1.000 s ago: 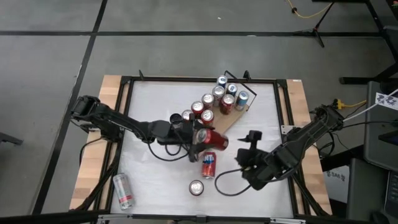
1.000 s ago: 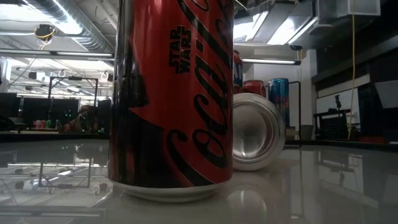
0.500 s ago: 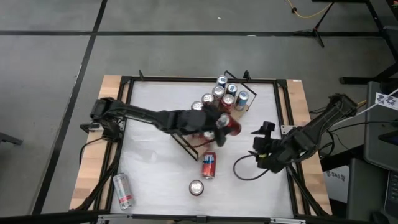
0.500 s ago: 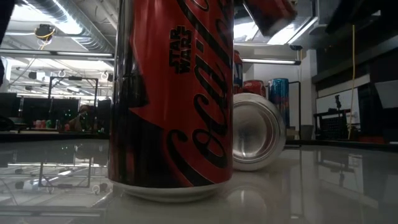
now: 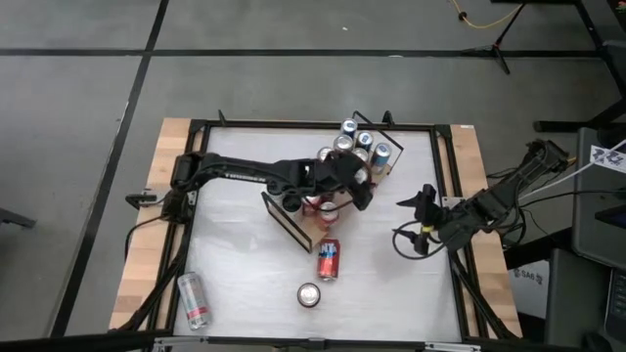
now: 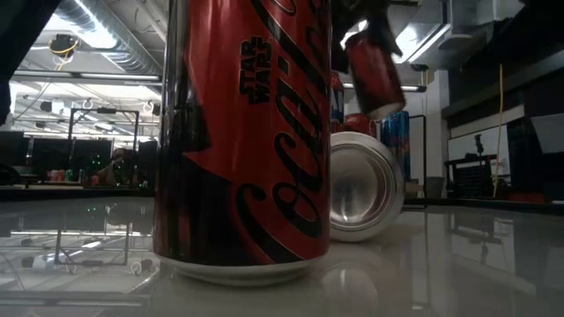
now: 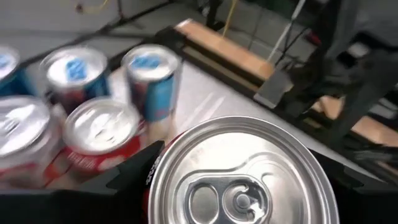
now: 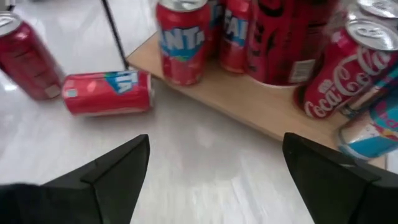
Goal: Place canned beverage on shelf
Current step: Put the red black soda can on the shelf
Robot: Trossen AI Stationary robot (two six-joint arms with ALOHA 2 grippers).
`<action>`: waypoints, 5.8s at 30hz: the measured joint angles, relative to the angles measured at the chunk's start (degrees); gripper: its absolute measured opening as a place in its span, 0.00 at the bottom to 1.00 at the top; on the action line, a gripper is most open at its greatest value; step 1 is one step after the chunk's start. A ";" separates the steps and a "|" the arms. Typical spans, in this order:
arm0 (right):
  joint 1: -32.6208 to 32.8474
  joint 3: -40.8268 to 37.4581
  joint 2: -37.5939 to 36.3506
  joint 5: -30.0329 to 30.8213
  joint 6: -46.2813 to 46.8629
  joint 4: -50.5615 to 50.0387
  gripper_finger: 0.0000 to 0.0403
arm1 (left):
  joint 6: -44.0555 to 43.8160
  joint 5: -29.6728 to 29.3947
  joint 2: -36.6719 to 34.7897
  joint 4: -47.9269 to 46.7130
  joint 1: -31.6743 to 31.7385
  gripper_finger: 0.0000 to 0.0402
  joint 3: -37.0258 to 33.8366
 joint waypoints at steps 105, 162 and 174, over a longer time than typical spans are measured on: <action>-23.10 -7.55 31.38 6.84 1.64 34.68 0.89 | -6.67 -5.21 6.05 -5.31 2.10 0.76 0.04; -23.04 -7.49 27.60 5.37 -0.20 35.09 0.89 | -0.75 -4.30 0.00 -2.40 1.64 0.90 -0.02; -23.04 -7.52 27.07 3.17 -0.74 35.41 0.89 | 16.81 -3.97 -6.45 -10.26 1.60 0.90 0.04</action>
